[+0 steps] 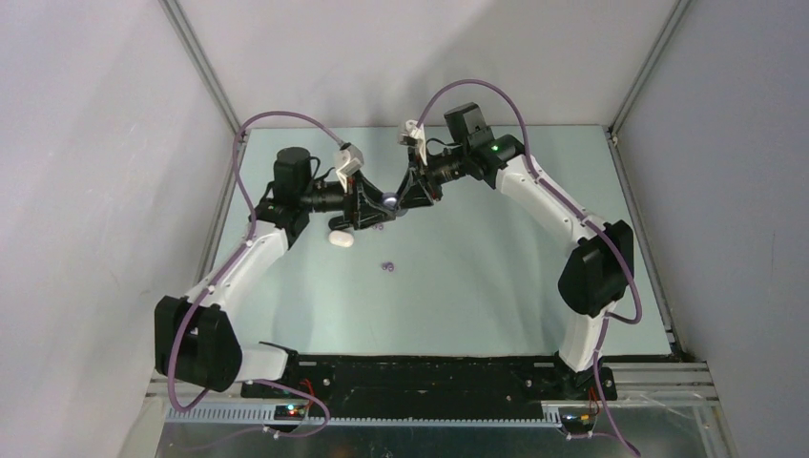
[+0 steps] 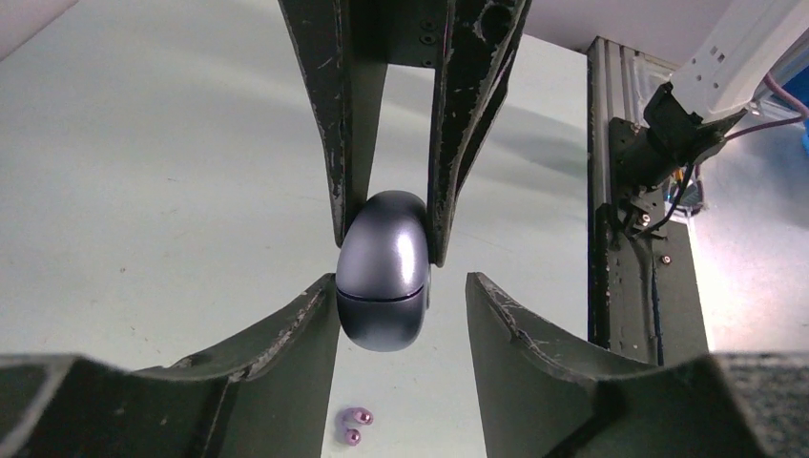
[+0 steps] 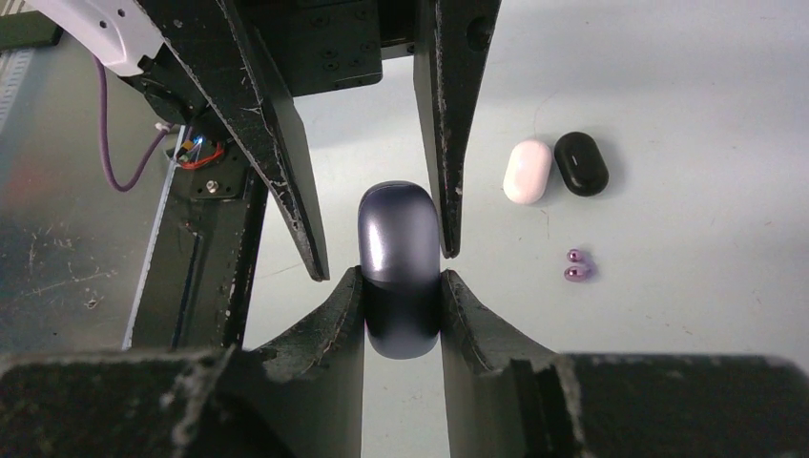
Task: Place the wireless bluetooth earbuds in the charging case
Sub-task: Pass from the right arm to the left
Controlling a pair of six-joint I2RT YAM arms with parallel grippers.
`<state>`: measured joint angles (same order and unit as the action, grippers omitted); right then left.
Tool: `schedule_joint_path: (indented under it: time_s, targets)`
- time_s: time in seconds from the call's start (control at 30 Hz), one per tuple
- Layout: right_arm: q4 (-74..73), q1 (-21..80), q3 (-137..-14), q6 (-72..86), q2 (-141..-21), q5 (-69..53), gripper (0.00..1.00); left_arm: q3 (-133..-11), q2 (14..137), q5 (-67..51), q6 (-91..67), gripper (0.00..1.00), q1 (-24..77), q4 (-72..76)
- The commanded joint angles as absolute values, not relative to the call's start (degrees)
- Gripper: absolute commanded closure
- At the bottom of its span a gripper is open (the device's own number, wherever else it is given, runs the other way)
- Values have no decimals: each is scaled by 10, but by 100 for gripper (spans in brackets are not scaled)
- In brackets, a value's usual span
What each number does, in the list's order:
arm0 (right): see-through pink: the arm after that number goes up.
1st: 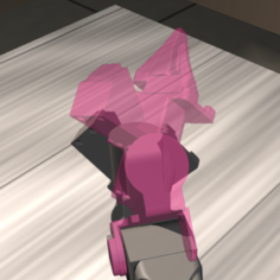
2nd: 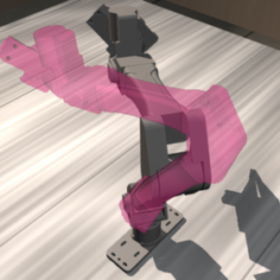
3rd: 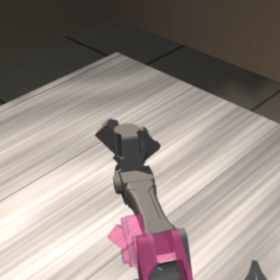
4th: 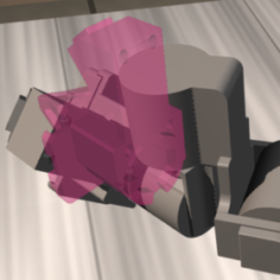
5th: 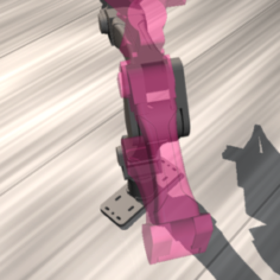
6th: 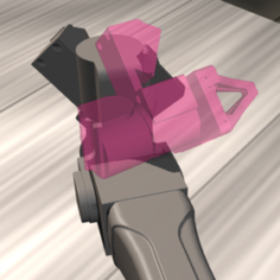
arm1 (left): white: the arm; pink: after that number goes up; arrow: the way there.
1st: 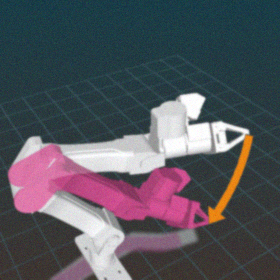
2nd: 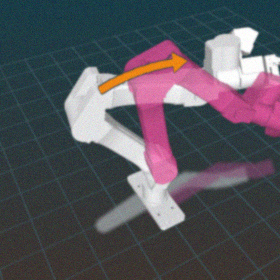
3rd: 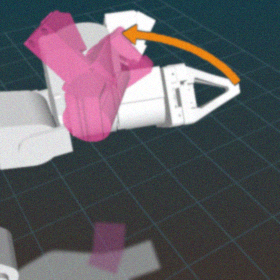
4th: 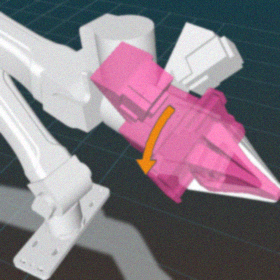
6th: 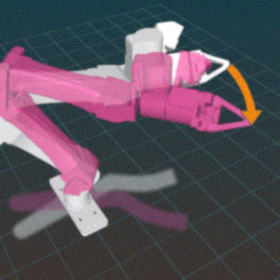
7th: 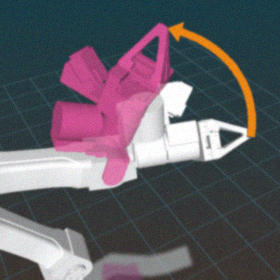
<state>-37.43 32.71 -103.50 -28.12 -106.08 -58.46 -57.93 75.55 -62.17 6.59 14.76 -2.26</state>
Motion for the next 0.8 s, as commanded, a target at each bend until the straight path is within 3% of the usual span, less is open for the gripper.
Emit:
schedule_joint_path:
  time_s: [0.0, 0.1, 0.4, 0.47, 0.57, 0.67, 0.77]
  targets:
    - [-351, 326, -1038, -273, -1025, -591, 100, -611, 760, -646, 110, 44, 147, -68]
    - [-351, 328, -1037, -275, -1024, -590, 100, -611, 763, -650, 101, 48, 147, -57]
    - [-351, 330, -1025, -276, -1020, -589, 100, -589, 775, -659, -31, 78, 147, 82]
    - [-352, 332, -1024, -277, -1021, -587, 95, -584, 779, -664, -56, 87, 147, 112]
    - [-351, 331, -1024, -267, -1021, -575, 75, -582, 784, -674, -58, 99, 147, 123]
    - [-330, 318, -1026, -228, -1025, -568, 64, -596, 785, -692, -2, 100, 146, 88]
    - [-298, 300, -1030, -187, -1035, -564, 61, -618, 789, -708, 103, 100, 148, -13]
